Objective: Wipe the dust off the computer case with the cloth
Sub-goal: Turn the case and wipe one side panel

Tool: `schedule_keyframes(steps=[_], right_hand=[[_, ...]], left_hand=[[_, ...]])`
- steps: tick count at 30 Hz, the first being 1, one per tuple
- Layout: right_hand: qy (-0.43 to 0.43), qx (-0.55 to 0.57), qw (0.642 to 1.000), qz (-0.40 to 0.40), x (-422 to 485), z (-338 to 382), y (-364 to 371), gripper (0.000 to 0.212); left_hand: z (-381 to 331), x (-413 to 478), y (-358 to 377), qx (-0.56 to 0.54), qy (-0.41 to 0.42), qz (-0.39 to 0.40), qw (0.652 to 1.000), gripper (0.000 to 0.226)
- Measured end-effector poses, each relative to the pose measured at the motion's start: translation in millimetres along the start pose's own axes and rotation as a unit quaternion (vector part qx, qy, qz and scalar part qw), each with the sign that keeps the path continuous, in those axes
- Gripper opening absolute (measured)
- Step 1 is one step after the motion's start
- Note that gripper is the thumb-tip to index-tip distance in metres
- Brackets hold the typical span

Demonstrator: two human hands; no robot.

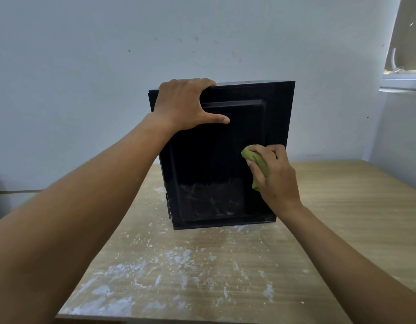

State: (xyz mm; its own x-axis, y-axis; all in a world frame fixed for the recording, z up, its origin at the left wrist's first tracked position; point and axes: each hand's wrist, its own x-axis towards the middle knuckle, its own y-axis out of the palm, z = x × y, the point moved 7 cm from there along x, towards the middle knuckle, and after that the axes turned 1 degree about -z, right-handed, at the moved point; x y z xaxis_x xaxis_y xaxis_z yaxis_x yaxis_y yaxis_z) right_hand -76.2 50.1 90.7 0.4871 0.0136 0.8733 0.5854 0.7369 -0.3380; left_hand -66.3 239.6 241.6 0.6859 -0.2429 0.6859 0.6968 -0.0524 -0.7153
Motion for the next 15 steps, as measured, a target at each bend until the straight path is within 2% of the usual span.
schedule_keyframes(steps=[6, 15], right_hand=[[-0.021, -0.017, 0.999, 0.022, -29, -3, 13, 0.024], [-0.015, -0.038, 0.992, 0.122, -86, -18, 45, 0.023]], left_hand=[[0, 0, 0, 0.003, -0.002, 0.002, 1.000, 0.091], [1, 1, 1, -0.007, -0.003, 0.001, 1.000, 0.090]])
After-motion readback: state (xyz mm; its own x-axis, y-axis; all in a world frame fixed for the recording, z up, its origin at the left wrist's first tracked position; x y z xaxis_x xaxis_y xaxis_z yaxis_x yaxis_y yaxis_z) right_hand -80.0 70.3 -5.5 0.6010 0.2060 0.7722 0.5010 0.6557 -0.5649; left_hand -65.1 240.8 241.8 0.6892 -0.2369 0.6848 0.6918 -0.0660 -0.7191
